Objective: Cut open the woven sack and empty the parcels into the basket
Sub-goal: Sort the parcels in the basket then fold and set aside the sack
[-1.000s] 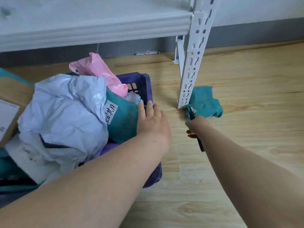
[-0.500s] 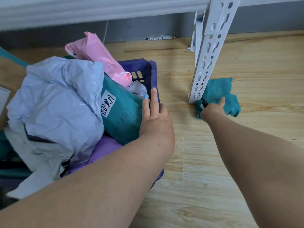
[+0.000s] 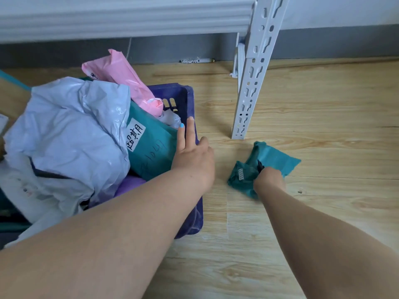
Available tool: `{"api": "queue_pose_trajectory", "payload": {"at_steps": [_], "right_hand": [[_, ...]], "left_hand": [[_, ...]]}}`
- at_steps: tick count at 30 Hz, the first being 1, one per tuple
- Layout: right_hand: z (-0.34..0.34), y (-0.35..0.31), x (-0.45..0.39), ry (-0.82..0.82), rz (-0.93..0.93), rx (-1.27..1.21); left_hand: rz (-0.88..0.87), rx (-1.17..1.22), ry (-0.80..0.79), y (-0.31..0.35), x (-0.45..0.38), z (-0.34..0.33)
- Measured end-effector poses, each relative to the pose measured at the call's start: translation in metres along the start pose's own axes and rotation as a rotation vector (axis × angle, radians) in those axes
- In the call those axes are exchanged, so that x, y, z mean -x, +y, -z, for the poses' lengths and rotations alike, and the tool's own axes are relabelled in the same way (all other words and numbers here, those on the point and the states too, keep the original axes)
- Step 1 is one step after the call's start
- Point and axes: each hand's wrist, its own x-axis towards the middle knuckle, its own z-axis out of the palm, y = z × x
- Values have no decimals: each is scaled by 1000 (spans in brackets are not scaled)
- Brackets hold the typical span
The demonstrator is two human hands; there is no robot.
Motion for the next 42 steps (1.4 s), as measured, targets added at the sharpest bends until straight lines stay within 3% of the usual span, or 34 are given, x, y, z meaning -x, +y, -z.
{"api": "queue_pose_trajectory", "payload": {"at_steps": [3, 6, 9, 15, 25, 29, 35, 39, 42], "right_hand": [[-7, 10, 16, -53, 31, -15], [-2, 12, 26, 19, 84, -4], [9, 16, 33, 61, 113, 65], [4, 25, 37, -24, 130, 147], [1, 32, 41, -34, 96, 245], [0, 29, 46, 33, 124, 106], [43, -18, 68, 197, 235, -317], [88, -56, 103, 391, 390, -615], [125, -80, 144, 410, 502, -856]], "left_hand": [[-86, 206, 80, -10, 12, 1], [-131, 289, 131, -14, 28, 0], [-150, 270, 93, -13, 37, -1], [-132, 190, -50, -11, 40, -4], [-119, 183, -58, -10, 38, -5], [-126, 207, -39, -11, 38, -6], [-170, 334, 24, -18, 42, -7], [-60, 727, 359, -33, 52, -4], [58, 1012, 528, -46, 59, 12]]}}
